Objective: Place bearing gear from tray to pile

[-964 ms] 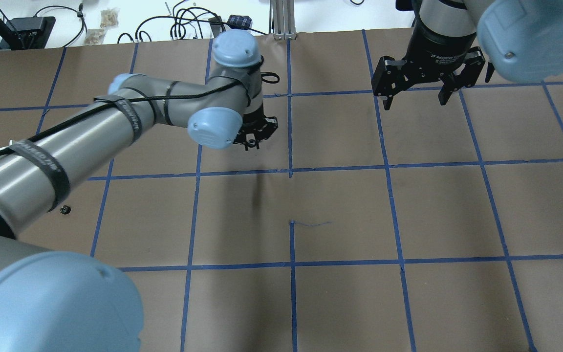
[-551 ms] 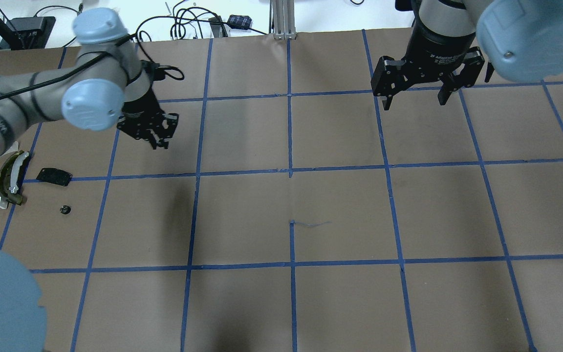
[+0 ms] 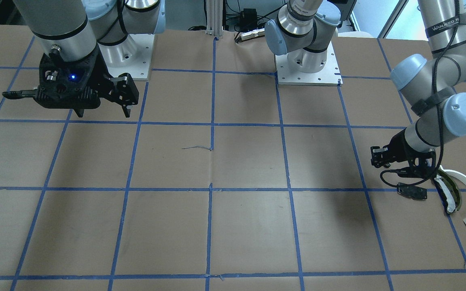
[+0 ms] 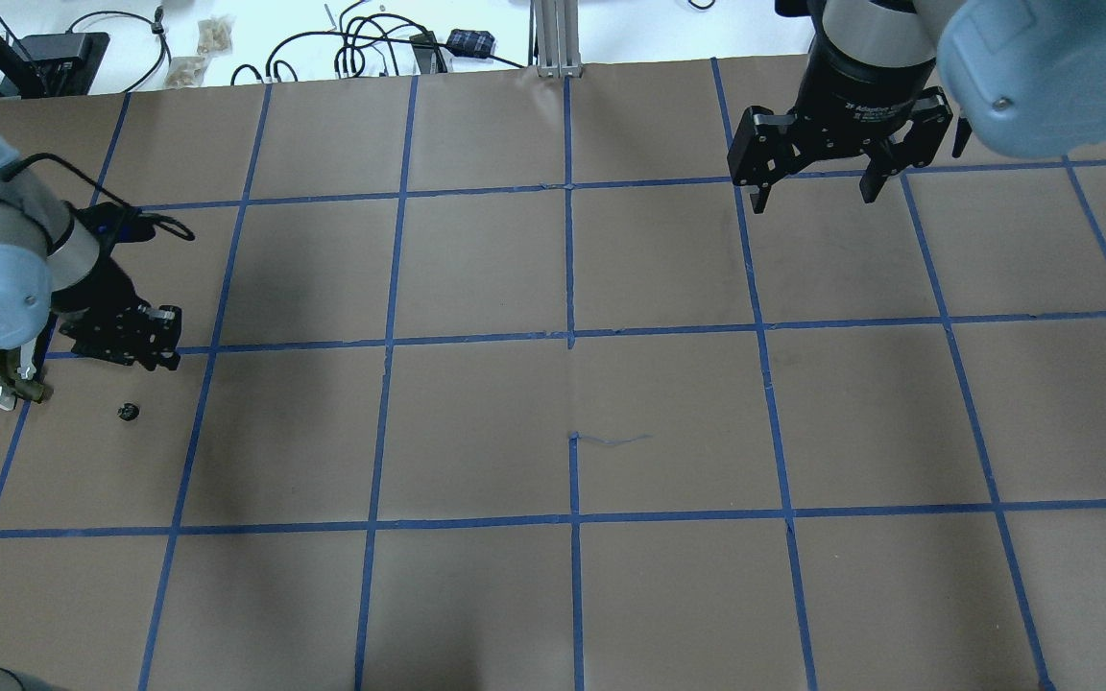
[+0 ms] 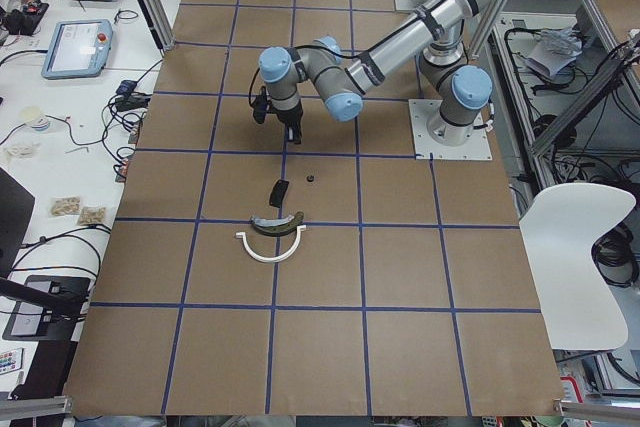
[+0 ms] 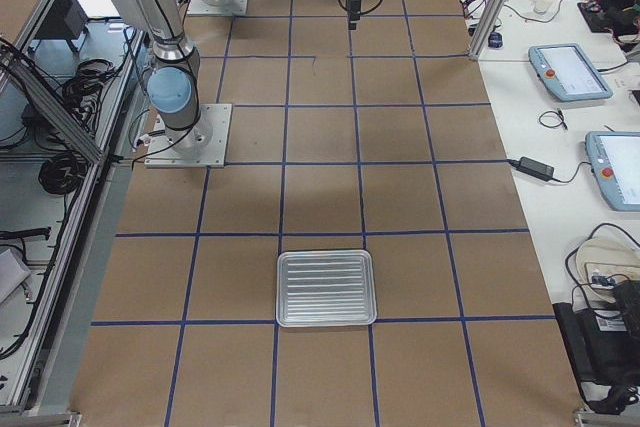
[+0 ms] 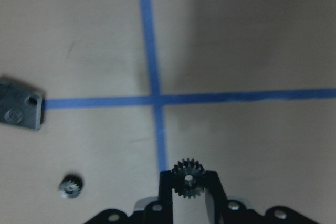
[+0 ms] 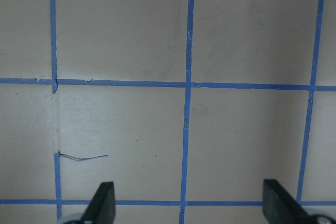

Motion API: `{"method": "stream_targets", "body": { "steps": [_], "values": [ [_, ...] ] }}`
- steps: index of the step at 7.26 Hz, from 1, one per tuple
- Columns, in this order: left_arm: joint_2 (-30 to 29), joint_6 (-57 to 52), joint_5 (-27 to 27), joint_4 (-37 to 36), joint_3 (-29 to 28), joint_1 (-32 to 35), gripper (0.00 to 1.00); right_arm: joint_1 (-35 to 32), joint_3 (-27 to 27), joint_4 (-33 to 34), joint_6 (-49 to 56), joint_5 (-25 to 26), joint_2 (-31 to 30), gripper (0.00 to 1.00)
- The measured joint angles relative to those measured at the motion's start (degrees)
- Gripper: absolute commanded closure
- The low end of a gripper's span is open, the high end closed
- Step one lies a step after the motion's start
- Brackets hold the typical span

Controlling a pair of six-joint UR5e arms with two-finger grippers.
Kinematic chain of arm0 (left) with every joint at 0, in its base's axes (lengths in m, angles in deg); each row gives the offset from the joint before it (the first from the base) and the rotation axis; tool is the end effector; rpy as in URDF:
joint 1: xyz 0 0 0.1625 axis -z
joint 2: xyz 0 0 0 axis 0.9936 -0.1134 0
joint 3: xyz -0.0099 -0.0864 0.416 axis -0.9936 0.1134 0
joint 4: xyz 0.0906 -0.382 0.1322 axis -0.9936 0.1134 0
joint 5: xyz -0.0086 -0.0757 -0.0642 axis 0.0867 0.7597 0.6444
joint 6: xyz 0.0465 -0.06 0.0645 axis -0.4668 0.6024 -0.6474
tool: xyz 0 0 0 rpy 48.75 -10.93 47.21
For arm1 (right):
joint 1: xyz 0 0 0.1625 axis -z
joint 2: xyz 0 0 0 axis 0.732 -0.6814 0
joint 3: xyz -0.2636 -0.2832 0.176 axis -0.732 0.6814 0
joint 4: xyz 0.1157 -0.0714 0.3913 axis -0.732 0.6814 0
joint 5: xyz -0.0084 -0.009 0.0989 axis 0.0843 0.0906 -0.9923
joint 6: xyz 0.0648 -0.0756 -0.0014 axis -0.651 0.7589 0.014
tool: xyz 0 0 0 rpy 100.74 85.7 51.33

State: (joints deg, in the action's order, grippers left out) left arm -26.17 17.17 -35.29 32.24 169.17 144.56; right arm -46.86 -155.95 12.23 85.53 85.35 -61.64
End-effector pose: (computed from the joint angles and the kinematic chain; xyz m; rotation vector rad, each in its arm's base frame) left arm 0.1360 -0.5103 0.2375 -0.0212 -3.1182 -0.2190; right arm 0.1654 -0.5121 0.4856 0.0616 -3.1098 0.0245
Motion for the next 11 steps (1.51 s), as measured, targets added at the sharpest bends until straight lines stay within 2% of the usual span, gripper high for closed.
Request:
{"method": "stream_targets", "body": {
  "steps": [2,4,8,9,10,11],
  "values": [
    [1.0,-4.8,-0.2,-7.7,5.8,-4.1,1.0,0.0,0.1,-0.1,0.0,0.0,-0.1,0.0],
    [1.2,-6.1,0.3,-10.2,8.5,-6.0,1.0,-0.1,-0.1,-0.2,0.0,0.0,-0.1,0.0],
    [-1.2,-5.0,1.1,-12.9,7.8,-6.0,1.0,-0.3,-0.2,-0.4,0.0,0.0,-0.4,0.0],
    [-1.4,-4.8,1.2,-13.1,7.6,-5.9,0.97,-0.3,-0.2,-0.4,0.1,0.0,-0.4,0.0],
    [-1.5,-4.8,1.2,-13.3,7.5,-5.8,0.48,-0.4,-0.2,-0.4,0.1,0.0,-0.5,0.0],
    [-1.6,-4.8,1.2,-13.3,7.5,-5.7,0.3,-0.4,-0.2,-0.4,0.0,0.1,-0.6,0.0]
  ]
}}
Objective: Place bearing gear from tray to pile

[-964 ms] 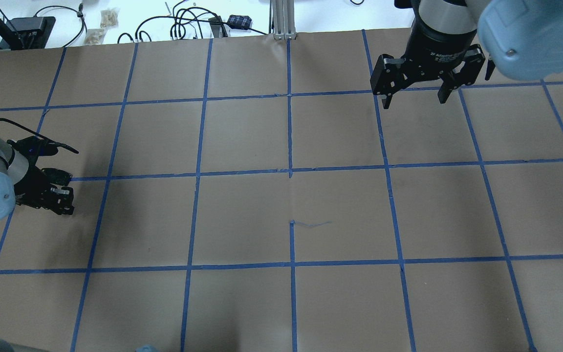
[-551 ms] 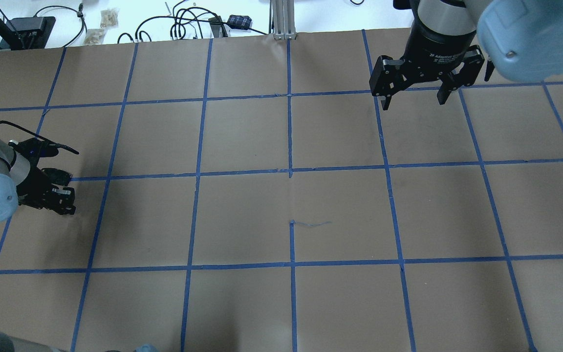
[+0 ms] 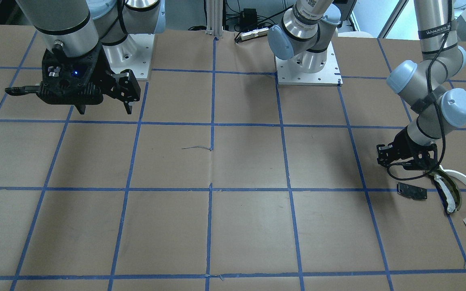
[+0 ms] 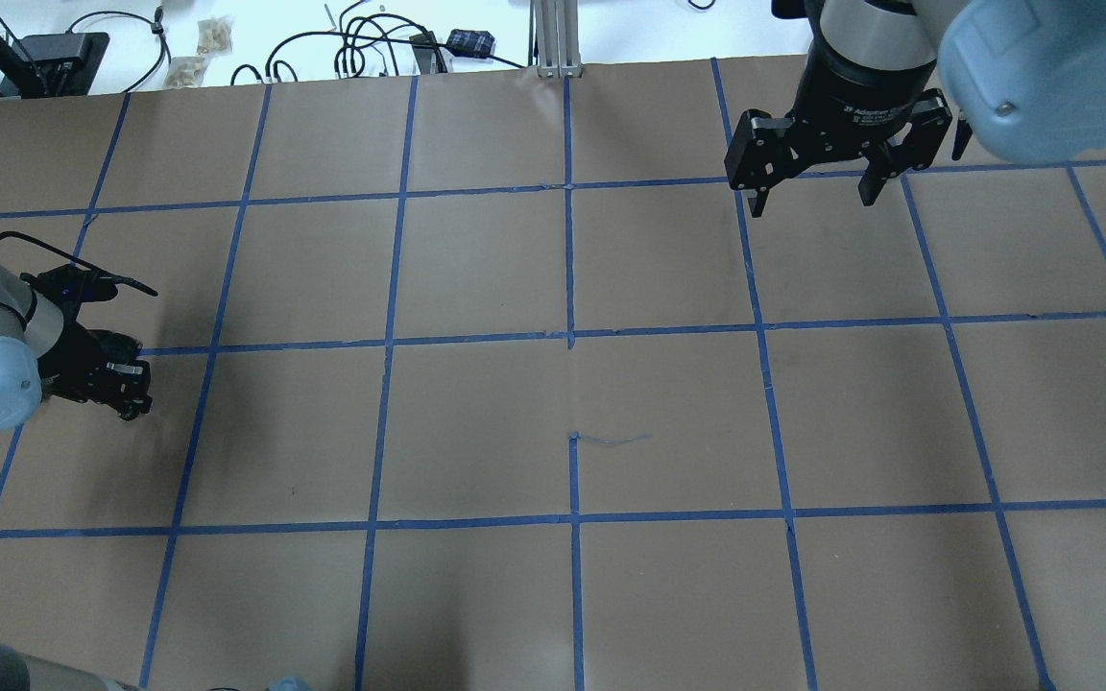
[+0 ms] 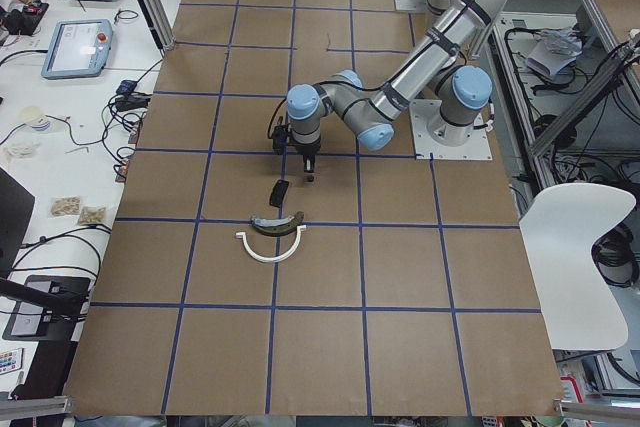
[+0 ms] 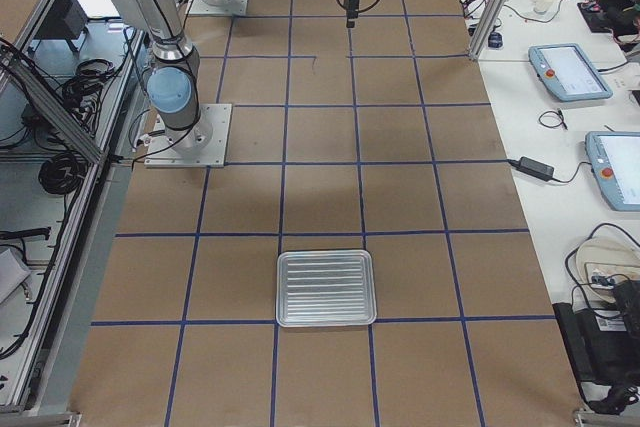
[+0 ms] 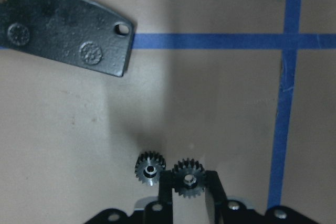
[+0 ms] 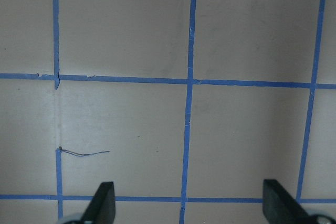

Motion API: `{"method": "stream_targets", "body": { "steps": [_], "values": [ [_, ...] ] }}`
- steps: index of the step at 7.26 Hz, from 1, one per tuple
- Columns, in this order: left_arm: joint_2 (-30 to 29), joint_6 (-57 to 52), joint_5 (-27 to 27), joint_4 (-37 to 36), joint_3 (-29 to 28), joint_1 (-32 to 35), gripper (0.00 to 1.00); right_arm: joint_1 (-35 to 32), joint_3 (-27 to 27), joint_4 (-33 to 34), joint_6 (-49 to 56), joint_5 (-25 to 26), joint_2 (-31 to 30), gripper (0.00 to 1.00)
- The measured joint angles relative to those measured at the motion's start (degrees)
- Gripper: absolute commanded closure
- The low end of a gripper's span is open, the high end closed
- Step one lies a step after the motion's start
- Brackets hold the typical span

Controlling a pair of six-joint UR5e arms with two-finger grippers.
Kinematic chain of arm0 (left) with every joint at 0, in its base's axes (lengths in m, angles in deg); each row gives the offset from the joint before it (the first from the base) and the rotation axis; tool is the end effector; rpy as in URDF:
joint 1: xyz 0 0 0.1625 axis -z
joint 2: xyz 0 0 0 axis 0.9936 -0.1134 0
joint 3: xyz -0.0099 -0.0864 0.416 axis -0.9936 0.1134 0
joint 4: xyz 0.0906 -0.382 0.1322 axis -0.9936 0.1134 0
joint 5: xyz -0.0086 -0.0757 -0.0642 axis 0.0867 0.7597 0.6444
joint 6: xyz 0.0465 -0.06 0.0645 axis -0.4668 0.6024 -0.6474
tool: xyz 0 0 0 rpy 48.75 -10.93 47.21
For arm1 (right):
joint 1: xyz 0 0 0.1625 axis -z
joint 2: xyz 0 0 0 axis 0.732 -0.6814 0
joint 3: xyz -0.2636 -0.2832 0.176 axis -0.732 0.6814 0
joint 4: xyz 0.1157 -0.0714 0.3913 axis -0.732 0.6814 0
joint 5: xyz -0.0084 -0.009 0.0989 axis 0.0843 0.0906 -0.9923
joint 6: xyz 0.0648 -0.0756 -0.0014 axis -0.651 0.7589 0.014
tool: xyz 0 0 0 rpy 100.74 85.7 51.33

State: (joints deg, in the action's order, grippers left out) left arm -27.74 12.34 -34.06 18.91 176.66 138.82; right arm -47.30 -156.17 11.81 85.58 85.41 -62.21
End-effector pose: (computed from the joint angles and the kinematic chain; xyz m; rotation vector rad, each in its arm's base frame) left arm 0.1731 -0.4788 0.1933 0.0078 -3.1360 -0.1015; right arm 0.1689 -0.5065 0.4881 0.0748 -3.1084 0.0228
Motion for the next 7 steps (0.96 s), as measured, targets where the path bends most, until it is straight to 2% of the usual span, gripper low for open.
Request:
{"method": "stream_targets", "body": {
  "steps": [1,4,5,7],
  "values": [
    [-0.1,0.1,0.0,0.0,0.0,0.0,0.02,0.0,0.0,0.0,0.0,0.0,0.0,0.0],
    [2.8,2.3,0.0,2.6,-1.8,1.7,0.0,0.0,-0.1,0.0,0.0,0.0,0.0,0.0],
    [5.5,6.3,0.0,8.9,-5.1,5.5,0.0,0.0,-0.1,0.0,0.0,0.0,0.0,0.0],
    [10.9,21.3,-0.1,28.3,-17.9,18.2,0.0,0.0,-0.1,0.0,0.0,0.0,0.0,0.0]
  ]
}}
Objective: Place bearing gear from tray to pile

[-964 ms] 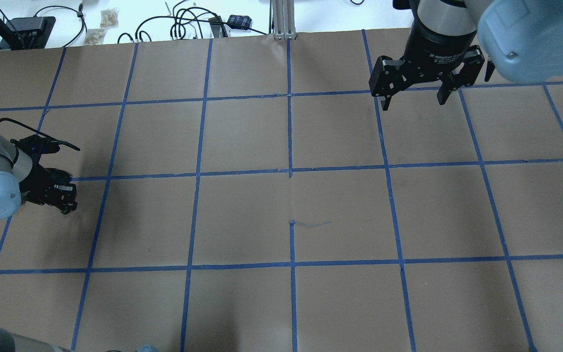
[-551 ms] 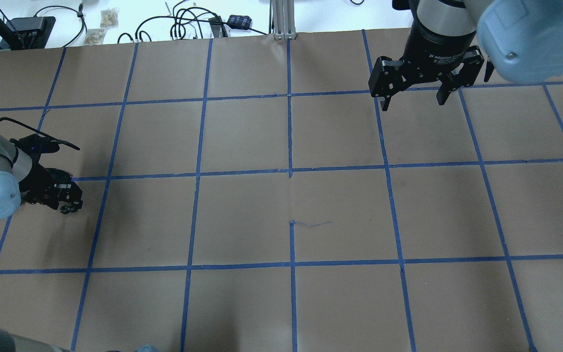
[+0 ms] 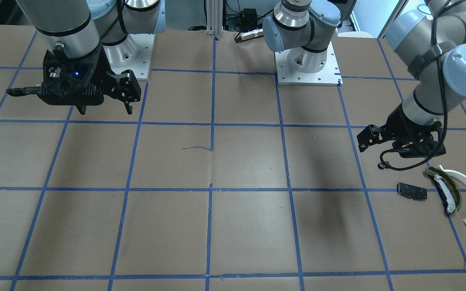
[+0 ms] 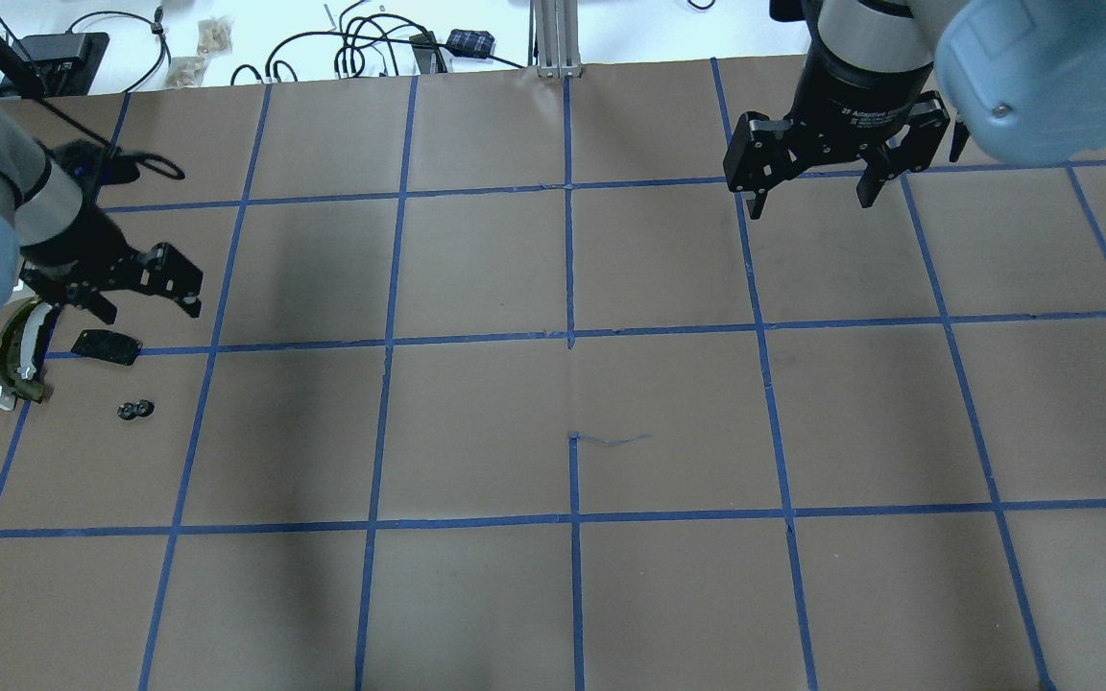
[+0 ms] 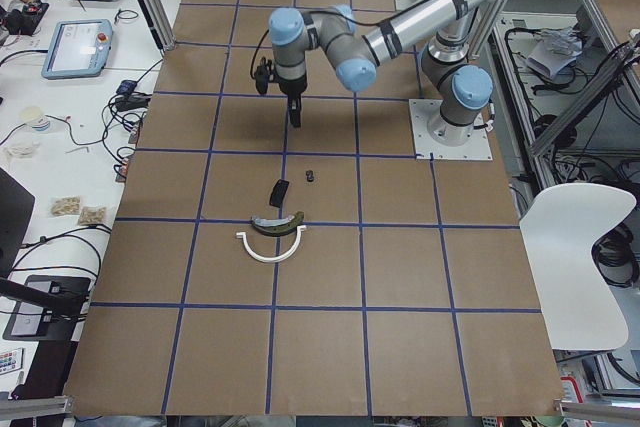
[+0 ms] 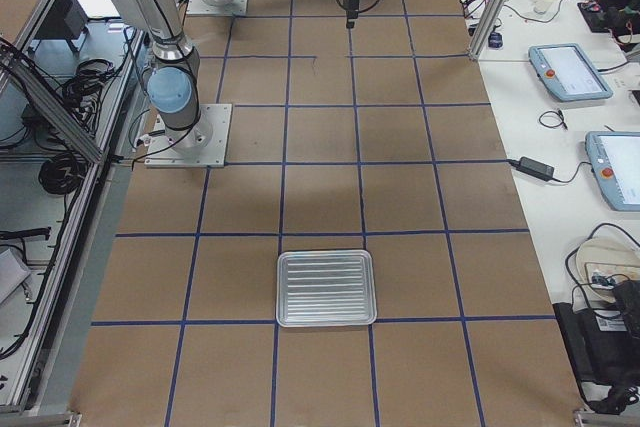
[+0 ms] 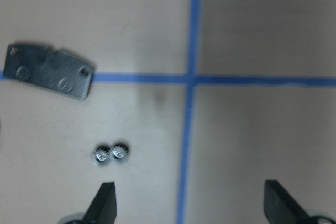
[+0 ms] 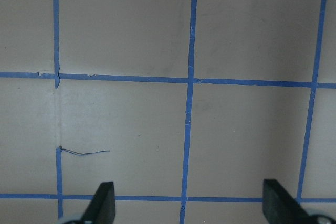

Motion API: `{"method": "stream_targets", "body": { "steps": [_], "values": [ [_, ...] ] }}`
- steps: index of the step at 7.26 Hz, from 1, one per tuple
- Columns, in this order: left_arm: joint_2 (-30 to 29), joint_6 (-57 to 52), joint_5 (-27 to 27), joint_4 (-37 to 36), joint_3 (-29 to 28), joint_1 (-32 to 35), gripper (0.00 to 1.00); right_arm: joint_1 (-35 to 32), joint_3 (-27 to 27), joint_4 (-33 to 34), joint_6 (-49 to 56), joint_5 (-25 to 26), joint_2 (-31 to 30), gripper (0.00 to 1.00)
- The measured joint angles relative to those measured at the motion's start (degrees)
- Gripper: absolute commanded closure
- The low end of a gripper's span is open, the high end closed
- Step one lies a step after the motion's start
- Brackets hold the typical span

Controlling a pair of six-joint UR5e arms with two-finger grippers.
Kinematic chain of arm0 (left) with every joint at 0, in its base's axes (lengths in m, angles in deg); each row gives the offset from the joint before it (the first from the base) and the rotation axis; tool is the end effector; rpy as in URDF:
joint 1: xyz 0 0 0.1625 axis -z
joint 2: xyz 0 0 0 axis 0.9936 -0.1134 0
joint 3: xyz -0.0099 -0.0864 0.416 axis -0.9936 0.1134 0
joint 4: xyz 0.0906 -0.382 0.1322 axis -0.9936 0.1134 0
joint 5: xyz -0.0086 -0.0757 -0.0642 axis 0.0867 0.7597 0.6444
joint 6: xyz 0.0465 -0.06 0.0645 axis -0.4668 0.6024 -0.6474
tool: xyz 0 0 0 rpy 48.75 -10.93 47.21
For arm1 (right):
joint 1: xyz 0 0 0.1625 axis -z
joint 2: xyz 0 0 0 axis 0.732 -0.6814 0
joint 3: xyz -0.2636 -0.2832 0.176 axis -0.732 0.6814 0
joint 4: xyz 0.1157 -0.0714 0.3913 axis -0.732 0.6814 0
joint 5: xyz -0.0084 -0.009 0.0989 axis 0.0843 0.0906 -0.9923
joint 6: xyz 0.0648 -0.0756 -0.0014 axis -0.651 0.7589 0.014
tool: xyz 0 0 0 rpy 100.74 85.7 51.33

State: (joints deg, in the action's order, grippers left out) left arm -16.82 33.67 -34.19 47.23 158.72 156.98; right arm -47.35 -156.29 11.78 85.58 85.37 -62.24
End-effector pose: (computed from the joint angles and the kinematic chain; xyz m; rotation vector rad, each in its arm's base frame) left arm 0.0206 -0.5263 0.3787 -0.0941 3.1163 0.0838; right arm 0.1694 -0.5059 0.4873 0.0763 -3.1090 0.0195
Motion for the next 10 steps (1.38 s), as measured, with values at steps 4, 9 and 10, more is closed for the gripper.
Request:
{"method": "stream_targets", "body": {
  "steps": [4,9,10],
  "values": [
    [4.4,15.1,0.0,18.9,-13.9,16.7,0.0,0.0,0.0,0.0,0.0,0.0,0.0,0.0],
    [6.6,15.6,0.7,11.1,-11.9,15.9,0.0,0.0,-0.1,0.0,0.0,0.0,0.0,0.0],
    [7.2,15.6,0.9,10.9,-11.7,15.7,0.0,0.0,-0.1,0.0,-0.1,0.0,0.0,0.0]
  ]
}}
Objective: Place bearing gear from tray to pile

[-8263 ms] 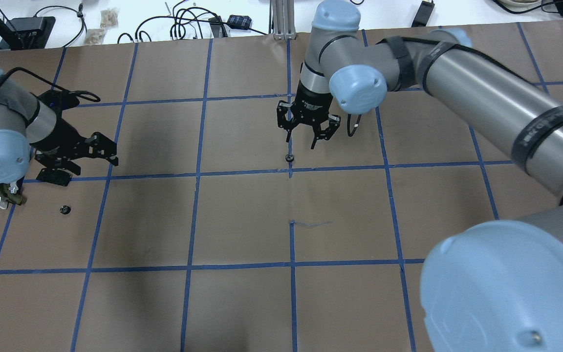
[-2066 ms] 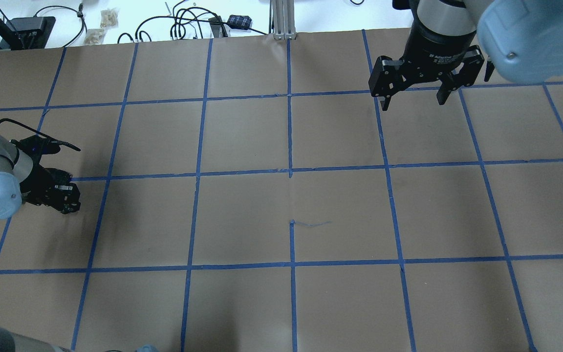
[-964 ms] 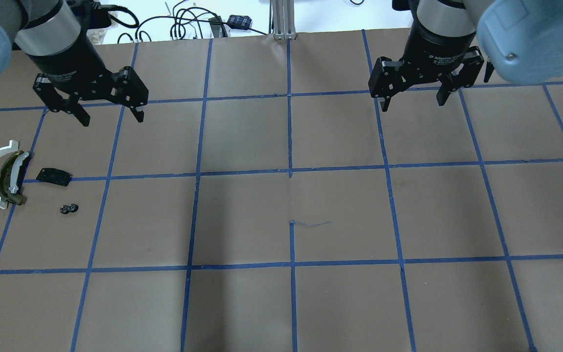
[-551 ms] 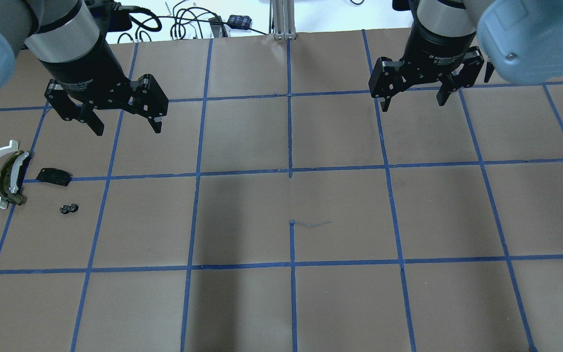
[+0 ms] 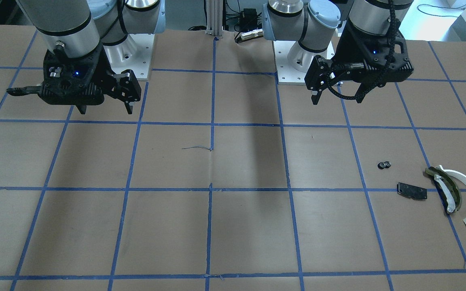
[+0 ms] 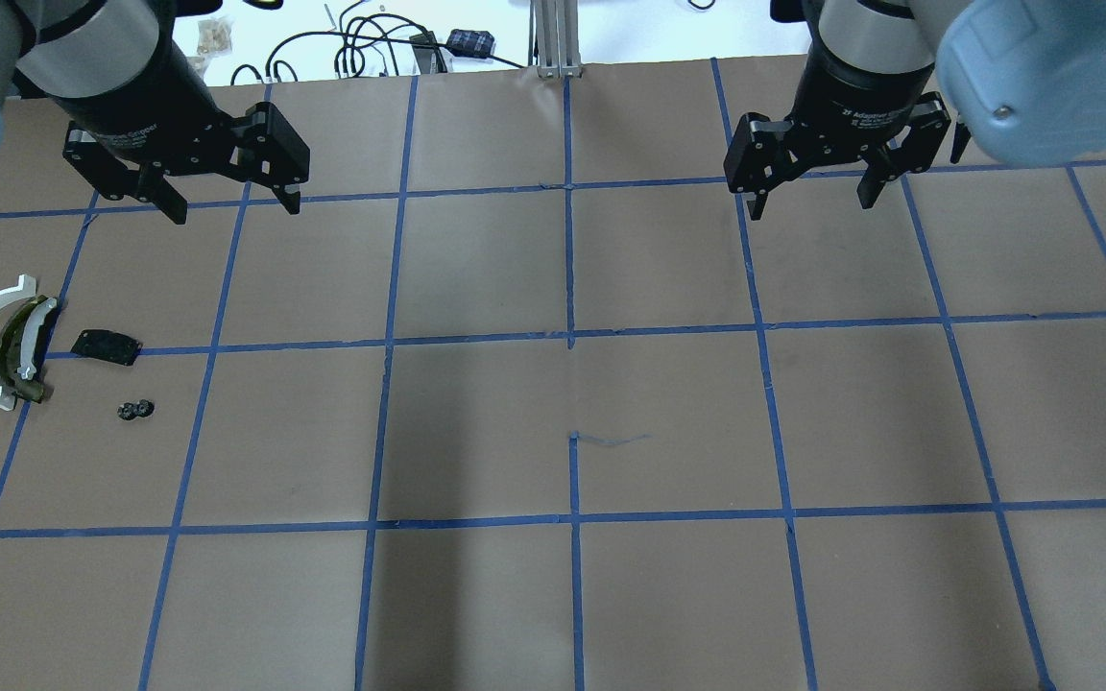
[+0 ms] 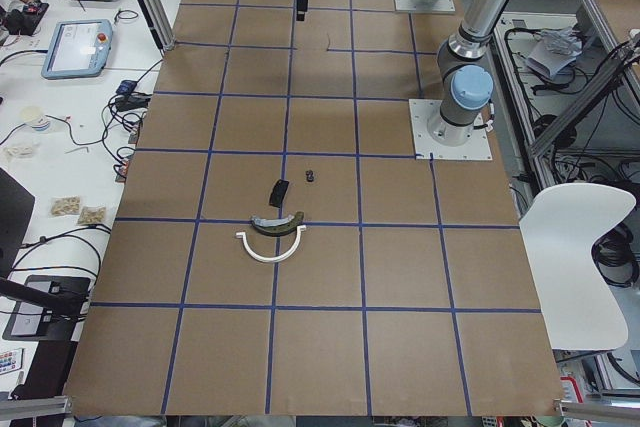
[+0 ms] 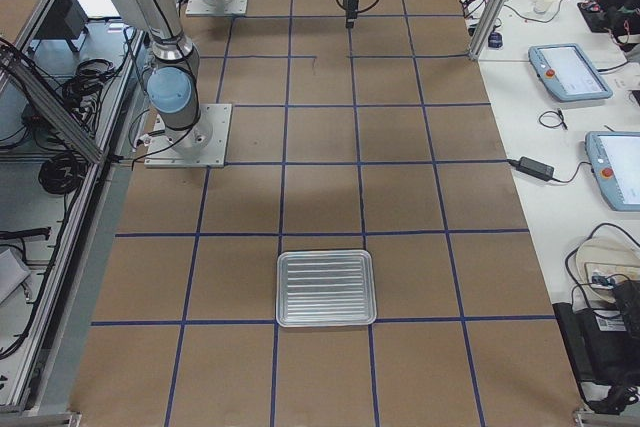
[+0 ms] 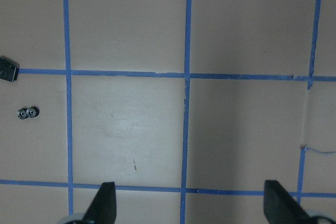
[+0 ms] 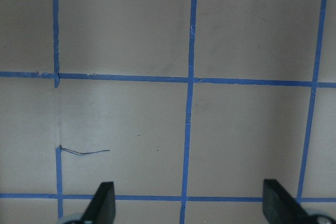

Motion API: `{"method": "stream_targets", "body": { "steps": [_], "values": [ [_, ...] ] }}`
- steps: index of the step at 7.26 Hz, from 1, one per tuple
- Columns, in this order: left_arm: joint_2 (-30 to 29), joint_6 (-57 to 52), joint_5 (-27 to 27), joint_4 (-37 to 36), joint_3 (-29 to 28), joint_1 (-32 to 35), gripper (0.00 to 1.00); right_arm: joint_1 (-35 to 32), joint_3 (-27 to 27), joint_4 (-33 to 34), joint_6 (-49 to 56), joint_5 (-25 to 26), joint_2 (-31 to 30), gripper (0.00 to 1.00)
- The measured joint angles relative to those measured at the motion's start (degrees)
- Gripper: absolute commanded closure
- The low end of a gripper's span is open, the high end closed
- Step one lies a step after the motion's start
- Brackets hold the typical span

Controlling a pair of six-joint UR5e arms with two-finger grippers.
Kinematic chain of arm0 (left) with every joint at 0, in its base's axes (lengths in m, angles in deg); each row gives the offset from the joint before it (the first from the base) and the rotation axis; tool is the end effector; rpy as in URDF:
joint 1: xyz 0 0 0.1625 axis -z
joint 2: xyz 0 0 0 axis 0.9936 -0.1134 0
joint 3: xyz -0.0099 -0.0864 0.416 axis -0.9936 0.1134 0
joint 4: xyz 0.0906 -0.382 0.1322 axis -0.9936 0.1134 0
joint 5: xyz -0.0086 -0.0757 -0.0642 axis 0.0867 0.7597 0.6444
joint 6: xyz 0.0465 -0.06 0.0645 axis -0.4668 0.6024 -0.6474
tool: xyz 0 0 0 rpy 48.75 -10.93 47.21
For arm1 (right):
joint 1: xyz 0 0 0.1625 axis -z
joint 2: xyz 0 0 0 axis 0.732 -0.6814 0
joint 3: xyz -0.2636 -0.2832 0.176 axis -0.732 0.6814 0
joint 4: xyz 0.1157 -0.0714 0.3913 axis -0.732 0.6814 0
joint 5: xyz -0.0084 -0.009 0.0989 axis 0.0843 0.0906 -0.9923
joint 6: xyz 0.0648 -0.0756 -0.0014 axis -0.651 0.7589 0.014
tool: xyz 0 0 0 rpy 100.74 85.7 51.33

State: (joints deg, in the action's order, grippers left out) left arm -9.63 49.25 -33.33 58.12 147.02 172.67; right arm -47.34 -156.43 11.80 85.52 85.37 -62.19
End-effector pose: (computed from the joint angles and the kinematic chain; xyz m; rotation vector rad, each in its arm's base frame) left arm -0.1243 -0.4856 0.5223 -0.0939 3.1175 -0.1463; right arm 0.1693 -0.5060 0.4857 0.0744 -3.1089 0.0149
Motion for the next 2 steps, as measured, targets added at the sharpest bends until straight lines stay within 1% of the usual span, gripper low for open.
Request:
{"method": "stream_targets", "body": {
  "steps": [2],
  "values": [
    [1.0,-0.1,0.2,0.0,0.3,-0.2,0.0,0.0,0.0,0.1,0.0,0.0,0.1,0.0]
  ]
}}
